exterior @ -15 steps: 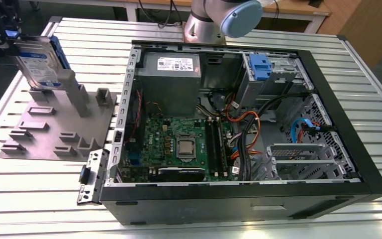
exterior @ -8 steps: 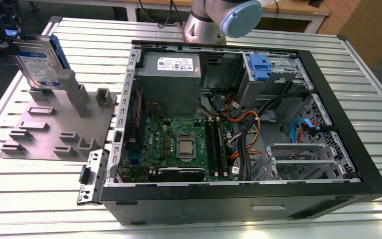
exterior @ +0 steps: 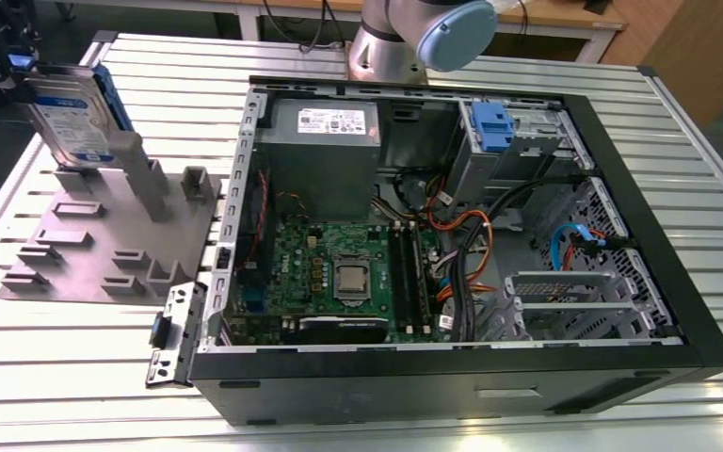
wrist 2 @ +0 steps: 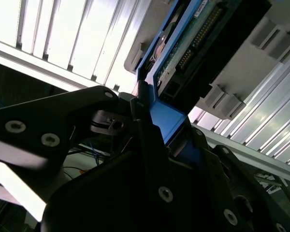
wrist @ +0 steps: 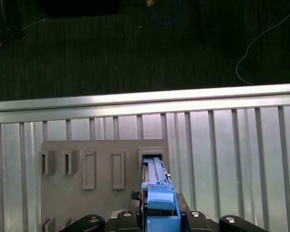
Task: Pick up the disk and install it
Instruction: 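Pick up the disk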
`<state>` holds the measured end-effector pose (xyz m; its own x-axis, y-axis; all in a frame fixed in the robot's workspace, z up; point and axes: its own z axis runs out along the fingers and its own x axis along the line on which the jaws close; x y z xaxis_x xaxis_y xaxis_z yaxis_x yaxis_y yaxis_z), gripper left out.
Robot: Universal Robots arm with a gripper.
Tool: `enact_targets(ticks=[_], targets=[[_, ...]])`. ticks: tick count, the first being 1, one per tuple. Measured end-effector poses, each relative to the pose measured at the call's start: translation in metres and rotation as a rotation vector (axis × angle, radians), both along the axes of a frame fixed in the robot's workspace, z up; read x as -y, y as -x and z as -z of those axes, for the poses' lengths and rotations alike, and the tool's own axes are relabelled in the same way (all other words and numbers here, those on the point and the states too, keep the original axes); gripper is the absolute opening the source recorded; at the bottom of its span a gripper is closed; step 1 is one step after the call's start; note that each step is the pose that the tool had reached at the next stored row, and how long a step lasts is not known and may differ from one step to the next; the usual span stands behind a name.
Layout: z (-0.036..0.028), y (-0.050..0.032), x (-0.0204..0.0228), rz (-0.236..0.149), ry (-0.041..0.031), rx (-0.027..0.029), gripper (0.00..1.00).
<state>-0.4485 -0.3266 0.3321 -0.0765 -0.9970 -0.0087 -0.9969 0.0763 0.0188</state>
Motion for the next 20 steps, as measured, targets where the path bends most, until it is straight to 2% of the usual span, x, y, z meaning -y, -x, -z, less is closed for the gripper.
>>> enact_targets(ticks=[20], targets=[[-0.0067,0.0000,0.0000,0.000,-0.0001,0.0002,0.36]])
